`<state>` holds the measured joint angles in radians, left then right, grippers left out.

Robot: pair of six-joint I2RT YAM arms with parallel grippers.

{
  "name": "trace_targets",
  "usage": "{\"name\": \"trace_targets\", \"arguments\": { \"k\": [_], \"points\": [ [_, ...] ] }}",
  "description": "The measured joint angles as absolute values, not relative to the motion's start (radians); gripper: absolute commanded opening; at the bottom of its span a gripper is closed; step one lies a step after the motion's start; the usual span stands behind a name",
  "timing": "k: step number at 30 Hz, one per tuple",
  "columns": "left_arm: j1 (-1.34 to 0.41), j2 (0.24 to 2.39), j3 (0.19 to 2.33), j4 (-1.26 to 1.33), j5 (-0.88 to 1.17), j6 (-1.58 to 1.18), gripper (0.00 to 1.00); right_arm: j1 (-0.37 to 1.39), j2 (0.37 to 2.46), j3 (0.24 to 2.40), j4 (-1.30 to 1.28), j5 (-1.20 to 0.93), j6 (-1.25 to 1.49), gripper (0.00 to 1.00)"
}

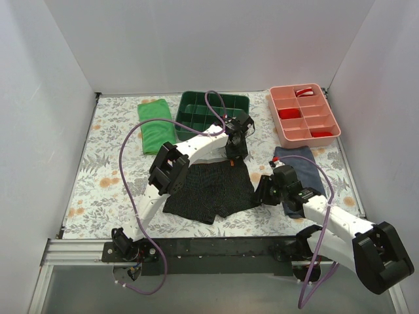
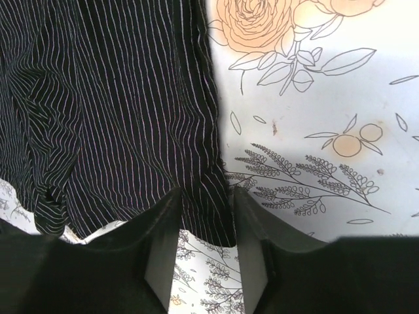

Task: Roll the underwear
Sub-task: Fold the underwear at the center of the board.

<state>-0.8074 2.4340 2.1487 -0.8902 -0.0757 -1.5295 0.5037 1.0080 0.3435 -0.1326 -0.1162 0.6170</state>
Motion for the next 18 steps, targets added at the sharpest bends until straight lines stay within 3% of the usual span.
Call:
{"name": "trace_targets", "arguments": {
  "k": [4,11,14,18],
  "points": [
    [-0.807,2.434,2.149,-0.891,-0.078,-1.522,0.30,0.504,1.018,0.339,-0.123,-0.132,0.611,0.32],
    [-0.807,2.447,2.163,-0.889,-0.079,-1.517,0.22,0.503,0.992,0.329,-0.126,-0.135,0.605,0.30],
    [-0.807,2.452,2.170,-0.891,-0.079,-1.515,0.16,0.503,0.988,0.328,-0.126,-0.136,0.602,0.27],
    [-0.807,2.461,2.182,-0.892,-0.079,-1.515,0.00,0.503,0.984,0.328,-0.129,-0.138,0.600,0.15]
  ]
}}
